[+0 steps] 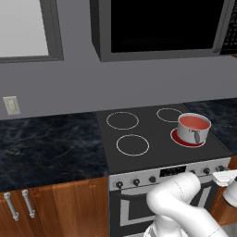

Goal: Wait until the marinara sauce is simmered to a deep red color and then turn off the stove.

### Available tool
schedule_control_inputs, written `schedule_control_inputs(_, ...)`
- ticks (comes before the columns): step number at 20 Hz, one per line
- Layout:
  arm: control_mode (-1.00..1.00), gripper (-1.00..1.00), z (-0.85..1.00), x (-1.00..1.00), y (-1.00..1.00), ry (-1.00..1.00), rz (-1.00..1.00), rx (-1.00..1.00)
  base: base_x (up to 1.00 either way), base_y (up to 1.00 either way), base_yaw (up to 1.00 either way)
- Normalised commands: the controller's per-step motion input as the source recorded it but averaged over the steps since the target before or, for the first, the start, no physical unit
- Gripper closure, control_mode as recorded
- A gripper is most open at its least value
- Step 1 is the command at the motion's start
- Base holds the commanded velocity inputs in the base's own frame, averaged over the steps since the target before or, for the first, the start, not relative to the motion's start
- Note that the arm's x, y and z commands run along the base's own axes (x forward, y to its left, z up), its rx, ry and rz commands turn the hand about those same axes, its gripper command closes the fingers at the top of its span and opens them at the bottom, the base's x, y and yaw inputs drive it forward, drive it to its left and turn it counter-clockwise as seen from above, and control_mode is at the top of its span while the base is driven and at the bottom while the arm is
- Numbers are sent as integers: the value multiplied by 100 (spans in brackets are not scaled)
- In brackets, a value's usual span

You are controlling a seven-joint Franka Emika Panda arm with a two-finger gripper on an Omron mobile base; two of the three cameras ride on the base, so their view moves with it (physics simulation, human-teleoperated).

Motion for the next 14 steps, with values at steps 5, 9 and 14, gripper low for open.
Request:
schedule_control_inputs(5,-100,100,0,0,0,0,0,0,0,0,0)
schedule_control_inputs(9,-100,100,0,0,0,0,0,0,0,0,0)
schedule_control_inputs(14,-100,100,0,0,0,0,0,0,0,0,0)
